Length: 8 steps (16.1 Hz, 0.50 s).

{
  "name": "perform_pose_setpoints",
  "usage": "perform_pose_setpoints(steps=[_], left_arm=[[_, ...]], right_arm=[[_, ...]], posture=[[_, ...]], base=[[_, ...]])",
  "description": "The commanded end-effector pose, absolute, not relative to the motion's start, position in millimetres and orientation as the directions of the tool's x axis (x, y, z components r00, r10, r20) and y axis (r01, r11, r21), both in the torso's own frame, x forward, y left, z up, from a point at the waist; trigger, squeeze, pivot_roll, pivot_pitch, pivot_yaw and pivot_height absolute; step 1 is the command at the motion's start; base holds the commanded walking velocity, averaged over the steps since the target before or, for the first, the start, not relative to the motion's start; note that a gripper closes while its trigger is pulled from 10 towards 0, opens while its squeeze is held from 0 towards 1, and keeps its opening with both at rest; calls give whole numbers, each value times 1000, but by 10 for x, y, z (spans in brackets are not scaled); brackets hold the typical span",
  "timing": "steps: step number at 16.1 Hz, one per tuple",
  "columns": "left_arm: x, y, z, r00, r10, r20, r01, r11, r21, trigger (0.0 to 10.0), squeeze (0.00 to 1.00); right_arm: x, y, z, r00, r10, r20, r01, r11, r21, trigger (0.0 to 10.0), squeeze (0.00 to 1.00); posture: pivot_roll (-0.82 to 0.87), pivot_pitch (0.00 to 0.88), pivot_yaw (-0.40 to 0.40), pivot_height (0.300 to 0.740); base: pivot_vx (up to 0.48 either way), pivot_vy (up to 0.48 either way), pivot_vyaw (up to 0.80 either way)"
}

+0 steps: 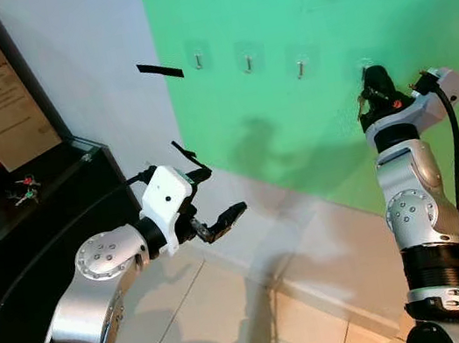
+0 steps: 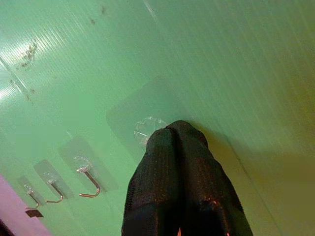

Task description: Hang keys on a hook

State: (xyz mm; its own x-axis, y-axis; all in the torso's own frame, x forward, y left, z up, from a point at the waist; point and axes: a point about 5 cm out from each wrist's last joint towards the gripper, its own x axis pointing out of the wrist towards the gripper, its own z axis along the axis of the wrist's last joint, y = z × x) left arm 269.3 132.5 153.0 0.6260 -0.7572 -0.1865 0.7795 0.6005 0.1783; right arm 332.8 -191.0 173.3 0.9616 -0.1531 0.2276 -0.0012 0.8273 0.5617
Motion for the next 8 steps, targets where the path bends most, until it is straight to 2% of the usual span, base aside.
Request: perform_pose_setpoints(steps=[1,2,3,4,8], left_arm=[[2704,1316,1582,628,-760,-167,777,599,193,10000,0],[2702,1292,1633,621,-773,-128,781,599,175,10000,0],[2698,1268,1694,614,-785,-83,786,600,150,10000,0],[2697,1258,1725,611,-790,-62,789,599,139,10000,0],[2698,1245,1736,602,-796,-55,795,592,132,10000,0]], right_arm=[[3292,-2029,1517,969,-222,113,117,805,581,10000,0],[3291,-2033,1522,968,-223,117,114,802,586,10000,620],[3290,-2036,1525,967,-225,119,114,801,587,10000,945],[3290,-2036,1526,967,-225,119,114,801,587,10000,1000],[3290,-2034,1536,967,-222,126,108,802,588,10000,1000]], posture=[[10,0,39,740],[10,0,39,740],[10,0,39,740],[9,0,40,740],[7,0,41,740]], base=[[0,0,0],[0,0,0],[0,0,0],[0,0,0],[0,0,0]])
